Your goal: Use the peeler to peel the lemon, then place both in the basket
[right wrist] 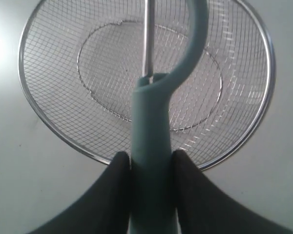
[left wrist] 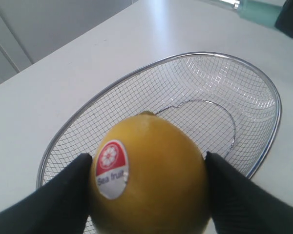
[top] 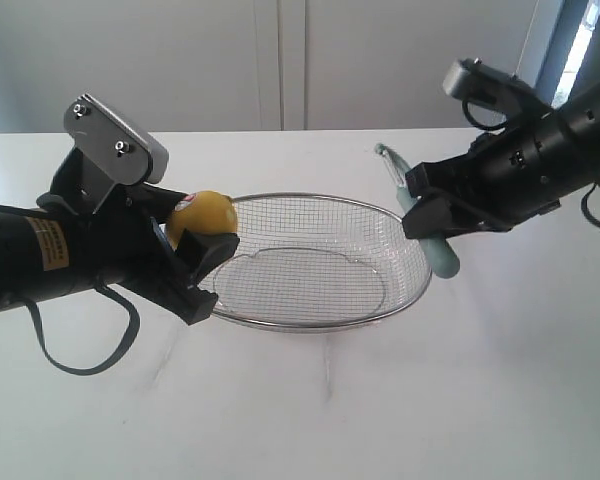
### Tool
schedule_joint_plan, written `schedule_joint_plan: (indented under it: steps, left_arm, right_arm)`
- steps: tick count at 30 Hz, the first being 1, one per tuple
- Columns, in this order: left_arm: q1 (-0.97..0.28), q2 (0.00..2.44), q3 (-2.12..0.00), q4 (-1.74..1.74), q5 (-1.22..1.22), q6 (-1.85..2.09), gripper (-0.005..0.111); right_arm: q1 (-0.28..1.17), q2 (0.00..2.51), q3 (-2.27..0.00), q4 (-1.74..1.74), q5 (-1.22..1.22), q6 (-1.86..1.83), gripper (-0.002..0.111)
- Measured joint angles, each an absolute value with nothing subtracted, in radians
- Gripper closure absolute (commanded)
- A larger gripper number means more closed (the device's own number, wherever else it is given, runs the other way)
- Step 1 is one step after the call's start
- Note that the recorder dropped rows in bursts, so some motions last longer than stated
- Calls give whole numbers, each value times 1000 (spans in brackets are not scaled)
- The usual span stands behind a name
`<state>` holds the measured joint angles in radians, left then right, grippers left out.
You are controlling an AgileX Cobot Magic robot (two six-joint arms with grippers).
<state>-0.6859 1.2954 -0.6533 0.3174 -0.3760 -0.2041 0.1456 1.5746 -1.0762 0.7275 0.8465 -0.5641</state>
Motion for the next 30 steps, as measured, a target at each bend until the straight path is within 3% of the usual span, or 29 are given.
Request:
schedule_joint_plan:
  steps: [13,30]
  left_arm:
    - [-686,1295,-653,317,-376,-204,107]
    - [-686,1295,-653,317,-376,-204,107]
  right_arm:
    - [164,1682,-1076,888,929,-636,108]
    - [346,1740,-1076,971,967,-674,108]
